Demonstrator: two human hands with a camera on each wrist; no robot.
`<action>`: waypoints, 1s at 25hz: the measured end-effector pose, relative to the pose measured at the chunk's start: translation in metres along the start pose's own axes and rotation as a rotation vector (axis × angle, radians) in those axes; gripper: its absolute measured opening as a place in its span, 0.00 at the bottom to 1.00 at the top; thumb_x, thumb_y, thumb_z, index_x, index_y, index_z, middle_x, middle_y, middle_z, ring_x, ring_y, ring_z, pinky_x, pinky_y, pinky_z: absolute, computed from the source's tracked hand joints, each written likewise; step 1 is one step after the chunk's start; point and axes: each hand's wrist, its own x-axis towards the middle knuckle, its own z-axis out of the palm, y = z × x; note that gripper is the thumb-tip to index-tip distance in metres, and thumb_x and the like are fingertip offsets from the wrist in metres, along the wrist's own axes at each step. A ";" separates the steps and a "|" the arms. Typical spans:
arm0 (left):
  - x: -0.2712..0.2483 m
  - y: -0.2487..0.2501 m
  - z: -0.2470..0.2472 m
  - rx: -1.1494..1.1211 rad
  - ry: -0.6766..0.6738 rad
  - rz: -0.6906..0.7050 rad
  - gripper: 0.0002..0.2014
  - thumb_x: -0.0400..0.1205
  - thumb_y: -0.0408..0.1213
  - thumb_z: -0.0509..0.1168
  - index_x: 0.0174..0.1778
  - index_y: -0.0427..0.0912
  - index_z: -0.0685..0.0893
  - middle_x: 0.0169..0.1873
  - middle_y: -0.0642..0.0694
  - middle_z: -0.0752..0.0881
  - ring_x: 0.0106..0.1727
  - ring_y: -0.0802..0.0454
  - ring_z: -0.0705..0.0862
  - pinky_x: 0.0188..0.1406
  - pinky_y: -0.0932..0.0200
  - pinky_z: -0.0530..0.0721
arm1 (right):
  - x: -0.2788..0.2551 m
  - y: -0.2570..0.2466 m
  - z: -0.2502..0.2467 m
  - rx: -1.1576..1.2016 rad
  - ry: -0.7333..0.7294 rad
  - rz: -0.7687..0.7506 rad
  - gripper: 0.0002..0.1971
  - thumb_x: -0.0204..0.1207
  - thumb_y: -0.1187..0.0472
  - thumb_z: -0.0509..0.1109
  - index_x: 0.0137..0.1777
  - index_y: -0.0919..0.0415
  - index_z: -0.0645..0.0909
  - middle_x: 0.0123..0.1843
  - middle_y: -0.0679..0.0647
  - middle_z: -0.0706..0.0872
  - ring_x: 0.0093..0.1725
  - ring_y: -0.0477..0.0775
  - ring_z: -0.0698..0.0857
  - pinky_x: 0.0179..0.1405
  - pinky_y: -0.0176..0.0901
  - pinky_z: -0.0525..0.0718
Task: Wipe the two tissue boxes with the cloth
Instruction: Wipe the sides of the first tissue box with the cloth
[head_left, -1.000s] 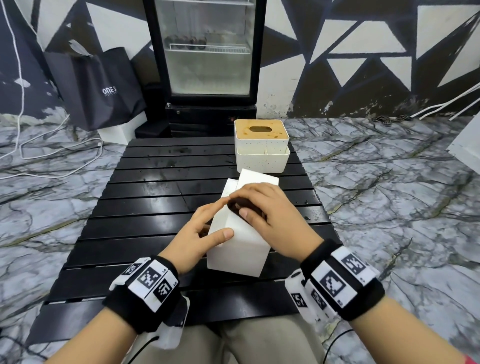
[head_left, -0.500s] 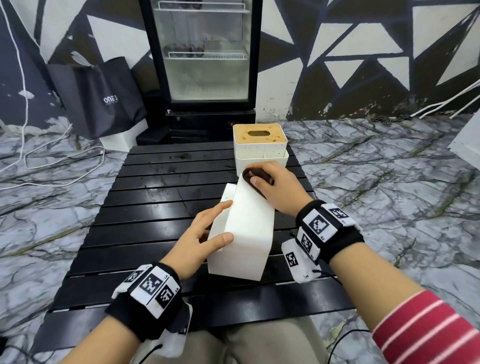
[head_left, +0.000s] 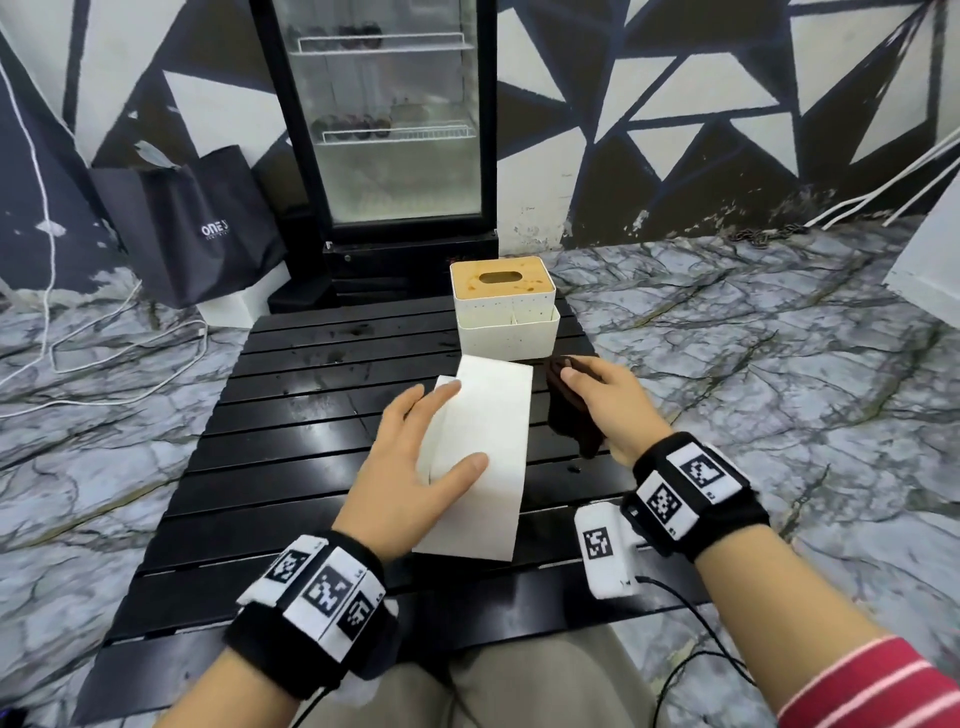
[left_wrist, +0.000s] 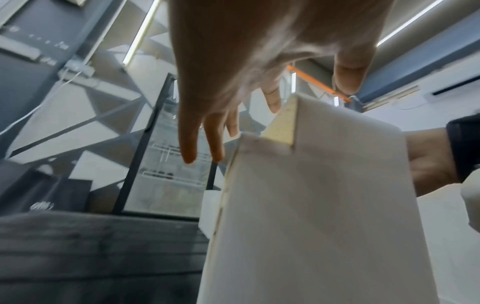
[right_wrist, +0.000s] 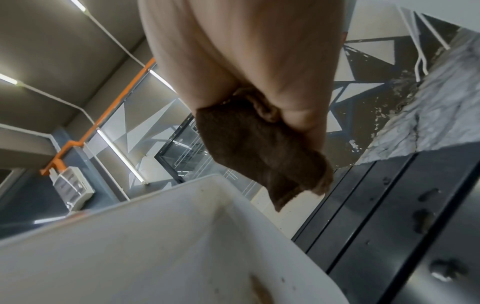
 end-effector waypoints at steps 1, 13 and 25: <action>0.002 0.009 0.004 0.074 -0.005 0.008 0.32 0.62 0.70 0.59 0.64 0.84 0.61 0.78 0.60 0.57 0.77 0.67 0.57 0.74 0.58 0.62 | -0.003 0.002 0.000 0.047 0.028 0.007 0.09 0.81 0.64 0.61 0.58 0.60 0.79 0.42 0.57 0.82 0.36 0.56 0.81 0.24 0.39 0.83; 0.013 0.018 0.016 0.162 0.042 -0.075 0.49 0.59 0.68 0.72 0.76 0.55 0.68 0.76 0.58 0.66 0.76 0.61 0.64 0.67 0.69 0.60 | -0.019 0.008 0.024 0.174 0.029 -0.036 0.08 0.80 0.63 0.61 0.47 0.52 0.81 0.48 0.54 0.86 0.49 0.54 0.84 0.53 0.54 0.83; 0.016 0.009 -0.023 0.015 0.109 -0.180 0.53 0.51 0.67 0.63 0.76 0.55 0.68 0.73 0.54 0.72 0.69 0.54 0.72 0.60 0.61 0.67 | -0.020 0.011 0.020 0.181 0.110 -0.016 0.08 0.80 0.62 0.61 0.46 0.49 0.80 0.42 0.54 0.83 0.42 0.55 0.81 0.47 0.57 0.84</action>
